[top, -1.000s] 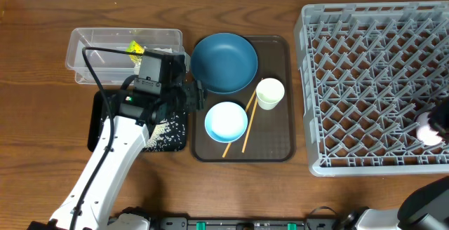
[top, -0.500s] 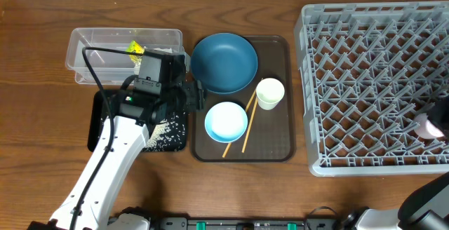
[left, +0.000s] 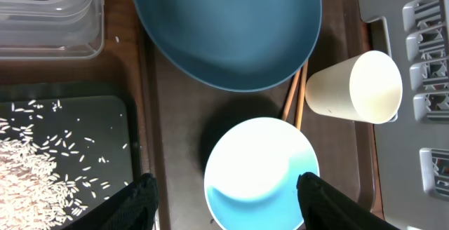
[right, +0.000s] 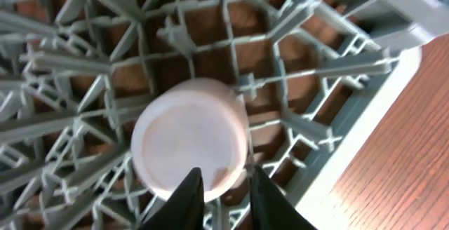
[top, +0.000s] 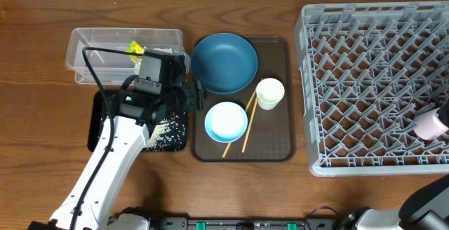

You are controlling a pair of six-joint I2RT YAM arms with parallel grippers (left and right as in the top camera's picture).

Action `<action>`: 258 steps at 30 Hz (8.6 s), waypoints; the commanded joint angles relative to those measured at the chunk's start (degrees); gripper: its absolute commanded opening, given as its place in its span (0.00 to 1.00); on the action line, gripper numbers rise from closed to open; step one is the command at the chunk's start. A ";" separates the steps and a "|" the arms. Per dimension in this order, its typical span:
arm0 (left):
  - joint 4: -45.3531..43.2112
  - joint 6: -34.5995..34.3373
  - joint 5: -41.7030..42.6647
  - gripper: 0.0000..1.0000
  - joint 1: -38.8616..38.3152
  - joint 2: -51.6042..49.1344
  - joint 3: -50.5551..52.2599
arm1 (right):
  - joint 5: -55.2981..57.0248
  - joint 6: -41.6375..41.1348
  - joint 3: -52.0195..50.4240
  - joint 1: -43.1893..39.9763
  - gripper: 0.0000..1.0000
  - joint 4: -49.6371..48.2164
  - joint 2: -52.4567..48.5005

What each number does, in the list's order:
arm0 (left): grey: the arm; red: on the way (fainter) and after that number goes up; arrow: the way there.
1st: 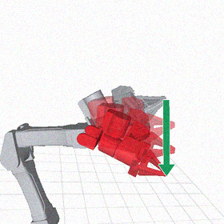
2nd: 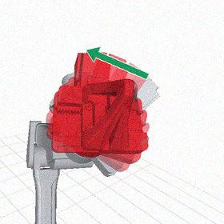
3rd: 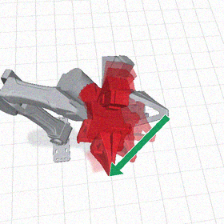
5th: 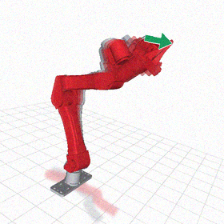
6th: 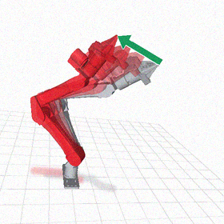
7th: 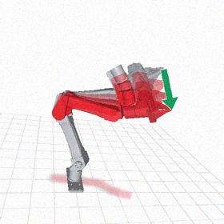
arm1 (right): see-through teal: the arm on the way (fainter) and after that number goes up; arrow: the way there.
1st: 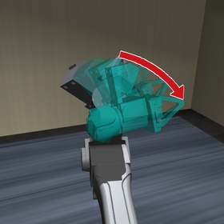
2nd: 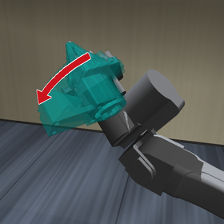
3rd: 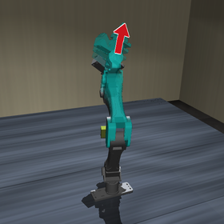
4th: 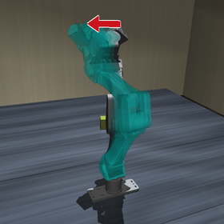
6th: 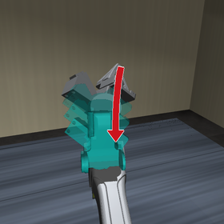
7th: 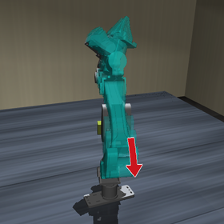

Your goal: Sort waste into correct bins and load items into the dishwasher rack

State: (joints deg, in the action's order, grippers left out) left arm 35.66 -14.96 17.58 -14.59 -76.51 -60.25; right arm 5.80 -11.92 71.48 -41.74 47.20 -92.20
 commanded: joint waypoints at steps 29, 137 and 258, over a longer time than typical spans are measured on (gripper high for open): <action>-23.85 -0.31 -5.73 0.68 -16.96 -20.24 -8.22 | -26.34 14.19 12.31 21.51 0.59 16.55 4.87; -5.92 -1.51 19.85 0.30 0.66 -13.51 -8.22 | -71.80 18.12 -8.70 52.72 0.29 -36.79 4.87; 9.35 2.67 -4.13 0.48 4.96 -2.97 -8.24 | -23.23 6.80 21.24 4.00 0.75 6.97 -1.20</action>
State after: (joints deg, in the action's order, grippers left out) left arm 44.82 -13.04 14.15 -9.65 -79.46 -68.23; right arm -16.27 -7.81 92.20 -40.21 49.89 -94.26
